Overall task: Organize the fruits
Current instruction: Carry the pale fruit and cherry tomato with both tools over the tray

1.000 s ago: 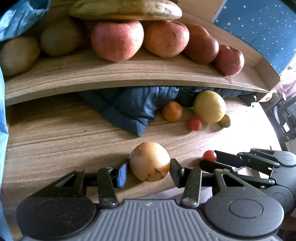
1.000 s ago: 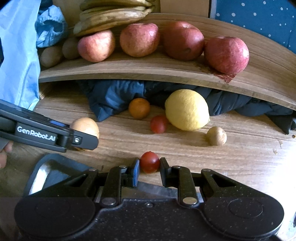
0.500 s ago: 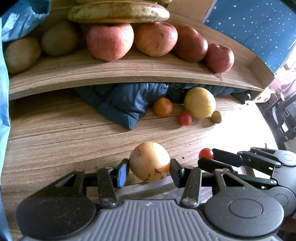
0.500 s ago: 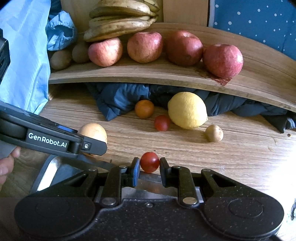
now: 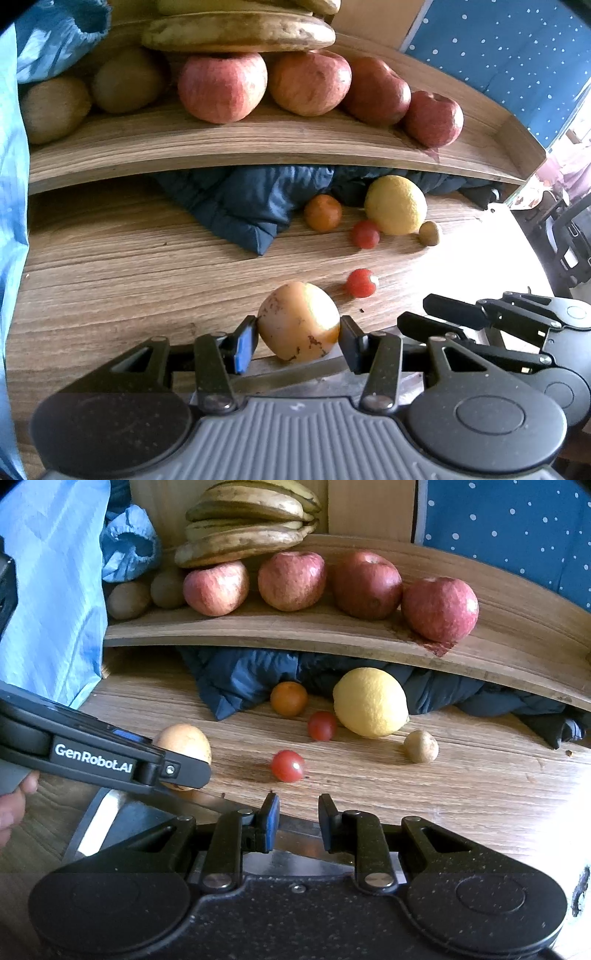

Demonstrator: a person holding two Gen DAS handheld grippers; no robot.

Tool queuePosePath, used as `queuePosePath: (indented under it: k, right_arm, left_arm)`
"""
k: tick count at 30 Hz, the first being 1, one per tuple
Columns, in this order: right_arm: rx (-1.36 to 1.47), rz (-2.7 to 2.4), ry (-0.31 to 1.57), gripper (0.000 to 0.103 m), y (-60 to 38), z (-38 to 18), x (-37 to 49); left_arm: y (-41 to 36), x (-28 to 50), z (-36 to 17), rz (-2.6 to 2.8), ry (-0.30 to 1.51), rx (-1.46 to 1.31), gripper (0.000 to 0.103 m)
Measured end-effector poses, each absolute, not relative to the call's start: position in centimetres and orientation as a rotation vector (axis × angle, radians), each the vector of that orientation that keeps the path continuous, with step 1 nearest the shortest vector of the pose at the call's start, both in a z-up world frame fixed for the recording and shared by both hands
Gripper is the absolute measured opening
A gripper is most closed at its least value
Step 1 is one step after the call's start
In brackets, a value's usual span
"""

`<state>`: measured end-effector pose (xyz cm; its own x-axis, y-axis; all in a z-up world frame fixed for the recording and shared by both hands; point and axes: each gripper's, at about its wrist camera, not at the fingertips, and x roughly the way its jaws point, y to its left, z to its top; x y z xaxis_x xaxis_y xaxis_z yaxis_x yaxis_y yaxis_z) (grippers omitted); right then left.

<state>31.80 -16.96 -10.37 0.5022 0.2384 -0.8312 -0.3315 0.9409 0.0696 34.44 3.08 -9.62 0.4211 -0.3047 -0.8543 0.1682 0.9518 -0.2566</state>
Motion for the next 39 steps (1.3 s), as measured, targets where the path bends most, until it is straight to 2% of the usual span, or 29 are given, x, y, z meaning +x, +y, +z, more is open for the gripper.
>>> queuePosePath:
  k: [16, 24, 27, 39]
  right_arm:
    - [-0.135, 0.415, 1.011, 0.037, -13.9, -11.8, 34.5]
    - [-0.147, 0.422, 1.044, 0.035, -13.5, -12.7, 35.5]
    - [-0.152, 0.437, 1.049, 0.028, -13.4, -12.6, 35.5]
    - [-0.137, 0.432, 1.041, 0.027, -14.0, -12.3, 34.1]
  left_arm:
    - [6.2, 35.8, -10.9, -0.247, 1.121, -0.215, 0.052]
    - [6.4, 36.1, -11.2, -0.249, 1.119, -0.237, 0.052]
    - [6.4, 36.1, -11.2, -0.248, 1.118, -0.237, 0.051]
    - [5.8, 35.5, -10.5, -0.242, 1.104, -0.216, 0.051]
